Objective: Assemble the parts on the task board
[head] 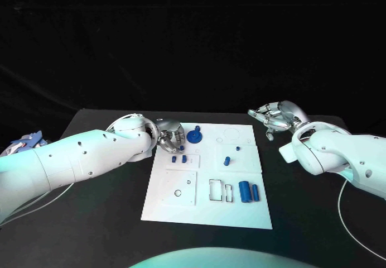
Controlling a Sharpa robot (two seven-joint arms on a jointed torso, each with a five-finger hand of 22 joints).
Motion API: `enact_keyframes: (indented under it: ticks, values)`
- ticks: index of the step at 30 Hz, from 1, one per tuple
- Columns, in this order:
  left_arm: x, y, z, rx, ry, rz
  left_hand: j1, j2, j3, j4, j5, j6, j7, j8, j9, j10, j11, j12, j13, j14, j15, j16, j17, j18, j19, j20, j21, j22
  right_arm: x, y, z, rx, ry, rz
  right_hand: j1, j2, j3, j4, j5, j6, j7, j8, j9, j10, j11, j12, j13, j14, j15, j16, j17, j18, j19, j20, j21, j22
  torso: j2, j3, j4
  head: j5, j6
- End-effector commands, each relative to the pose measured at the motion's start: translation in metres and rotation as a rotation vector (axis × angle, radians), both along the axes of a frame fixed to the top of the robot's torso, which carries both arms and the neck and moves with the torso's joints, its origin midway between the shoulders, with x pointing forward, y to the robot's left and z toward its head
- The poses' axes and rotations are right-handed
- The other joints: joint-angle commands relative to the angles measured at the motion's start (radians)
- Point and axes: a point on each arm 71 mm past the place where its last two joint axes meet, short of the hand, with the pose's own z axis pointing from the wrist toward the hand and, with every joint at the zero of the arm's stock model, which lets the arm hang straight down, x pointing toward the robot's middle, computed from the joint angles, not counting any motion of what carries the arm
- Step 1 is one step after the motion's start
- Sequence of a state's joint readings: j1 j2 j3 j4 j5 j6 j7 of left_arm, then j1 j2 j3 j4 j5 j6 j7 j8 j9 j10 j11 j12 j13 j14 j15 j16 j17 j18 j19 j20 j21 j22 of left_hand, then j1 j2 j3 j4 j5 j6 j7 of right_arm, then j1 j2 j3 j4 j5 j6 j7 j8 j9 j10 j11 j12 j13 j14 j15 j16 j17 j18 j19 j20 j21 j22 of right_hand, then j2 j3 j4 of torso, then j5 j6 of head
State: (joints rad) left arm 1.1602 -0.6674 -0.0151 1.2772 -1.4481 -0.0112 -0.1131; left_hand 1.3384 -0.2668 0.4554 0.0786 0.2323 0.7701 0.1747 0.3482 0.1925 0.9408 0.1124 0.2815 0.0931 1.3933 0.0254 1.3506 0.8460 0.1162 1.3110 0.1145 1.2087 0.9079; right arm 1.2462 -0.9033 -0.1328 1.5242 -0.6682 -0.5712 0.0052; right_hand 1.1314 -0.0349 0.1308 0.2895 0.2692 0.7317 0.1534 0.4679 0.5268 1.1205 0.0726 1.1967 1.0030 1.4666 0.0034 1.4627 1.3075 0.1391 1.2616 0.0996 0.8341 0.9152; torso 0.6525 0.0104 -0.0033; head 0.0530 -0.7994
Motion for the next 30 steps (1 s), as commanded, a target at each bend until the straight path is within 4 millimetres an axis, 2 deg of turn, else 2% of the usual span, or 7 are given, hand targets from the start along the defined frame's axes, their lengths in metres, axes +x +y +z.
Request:
enact_keyframes:
  ticks: [1, 6, 8, 10, 13, 15, 30]
  values:
    - [-0.001, 0.003, 0.002, -0.039, 0.013, 0.016, 0.054, 0.041, -0.160, 0.027, 0.007, -0.009, -0.005, -0.007, -0.003, -0.033, 0.005, 0.013, 0.006, -0.006, 0.002, -0.001, -0.009, 0.013, -0.003, 0.001, -0.010, -0.013, 0.001, 0.000, -0.002, -0.028, 0.010, 0.034, 0.058, -0.004, 0.000, -0.012, 0.008, -0.013, 0.003, 0.003, -0.005, -0.078, 0.003, -0.062, -0.081, 0.039, -0.003, -0.014, 0.028, 0.021, -0.025, 0.001, -0.042, -0.030, -0.001, -0.0005, -0.0003, -0.002, 0.001]
    - [-0.001, 0.016, 0.012, -0.261, 0.031, 0.062, 0.116, 0.081, -0.303, 0.097, 0.005, 0.001, 0.004, -0.005, -0.006, -0.058, 0.005, 0.035, 0.006, 0.000, 0.006, 0.006, -0.008, 0.015, -0.006, 0.005, -0.022, -0.035, 0.003, 0.000, -0.004, -0.105, 0.003, 0.109, 0.266, -0.042, 0.141, -0.090, -0.019, 0.001, 0.012, -0.009, -0.036, -0.243, 0.008, -0.330, -0.337, -0.007, 0.000, -0.085, -0.073, 0.044, -0.092, 0.004, -0.188, -0.135, -0.002, -0.0002, 0.0001, -0.007, 0.002]
    - [-0.001, 0.023, 0.018, -0.394, 0.043, 0.078, 0.132, 0.097, -0.301, 0.108, 0.007, 0.011, 0.010, -0.002, -0.006, -0.060, 0.009, 0.040, 0.006, -0.011, 0.008, -0.005, -0.038, 0.022, -0.023, 0.005, -0.048, -0.077, 0.004, 0.001, -0.005, -0.145, -0.006, 0.154, 0.291, -0.075, 0.214, -0.101, -0.032, 0.021, 0.015, -0.027, -0.057, -0.240, 0.012, -0.437, -0.425, -0.006, 0.002, -0.089, -0.078, 0.042, -0.086, 0.005, -0.187, -0.129, -0.001, 0.0008, -0.0010, -0.009, 0.005]
    - [-0.001, 0.033, 0.025, -0.525, 0.045, 0.092, 0.170, 0.108, -0.275, 0.111, 0.006, 0.024, 0.024, -0.003, -0.010, -0.090, 0.024, 0.042, 0.000, -0.098, 0.022, -0.086, -0.231, 0.053, -0.113, 0.017, -0.170, -0.263, 0.003, 0.003, -0.006, -0.195, -0.025, 0.209, 0.300, -0.113, 0.308, -0.128, -0.049, 0.029, 0.028, -0.056, -0.083, -0.218, 0.029, -0.593, -0.556, 0.005, 0.011, -0.077, -0.060, 0.032, -0.057, 0.011, -0.133, -0.076, 0.000, 0.0003, -0.0017, -0.025, 0.009]
    - [-0.002, 0.047, 0.033, -0.675, 0.047, 0.127, 0.177, 0.113, -0.259, 0.117, 0.006, 0.036, 0.024, -0.002, -0.012, -0.073, 0.023, 0.061, 0.003, -0.098, 0.022, -0.082, -0.224, 0.055, -0.115, 0.019, -0.179, -0.271, -0.001, 0.009, -0.008, -0.335, -0.083, 0.317, 0.289, -0.141, 0.370, -0.161, -0.057, 0.051, 0.036, -0.078, -0.109, -0.189, 0.036, -0.717, -0.659, 0.020, 0.020, -0.058, -0.031, 0.024, -0.034, 0.018, -0.072, -0.019, 0.000, -0.0013, 0.0007, -0.047, 0.015]
    - [-0.002, 0.057, 0.036, -0.775, 0.065, 0.164, 0.179, 0.112, -0.229, 0.131, 0.009, 0.047, 0.024, -0.007, -0.017, -0.064, 0.023, 0.078, 0.004, -0.198, 0.023, -0.167, -0.394, 0.070, -0.174, 0.020, -0.259, -0.372, -0.004, 0.014, -0.010, -0.433, -0.123, 0.379, 0.285, -0.150, 0.394, -0.181, -0.061, 0.067, 0.034, -0.086, -0.120, -0.167, 0.037, -0.771, -0.703, 0.029, 0.021, -0.043, -0.010, 0.020, -0.021, 0.019, -0.038, 0.013, -0.002, 0.0001, 0.0010, -0.055, 0.016]
    - [-0.009, 0.081, 0.042, -1.157, 0.168, 0.315, 0.171, 0.061, -0.003, 0.099, 0.008, 0.119, 0.012, -0.001, -0.026, 0.120, 0.000, 0.109, -0.011, -0.320, 0.008, -0.431, -0.529, 0.069, -0.270, 0.007, -0.436, -0.477, -0.017, 0.041, -0.025, -0.802, -0.252, 0.501, 0.236, -0.178, 0.411, -0.213, -0.074, 0.133, 0.013, -0.114, -0.150, -0.123, 0.030, -0.874, -0.794, 0.048, 0.017, -0.015, 0.033, 0.010, 0.001, 0.011, 0.028, 0.079, 0.002, -0.0007, -0.0005, -0.076, 0.019]
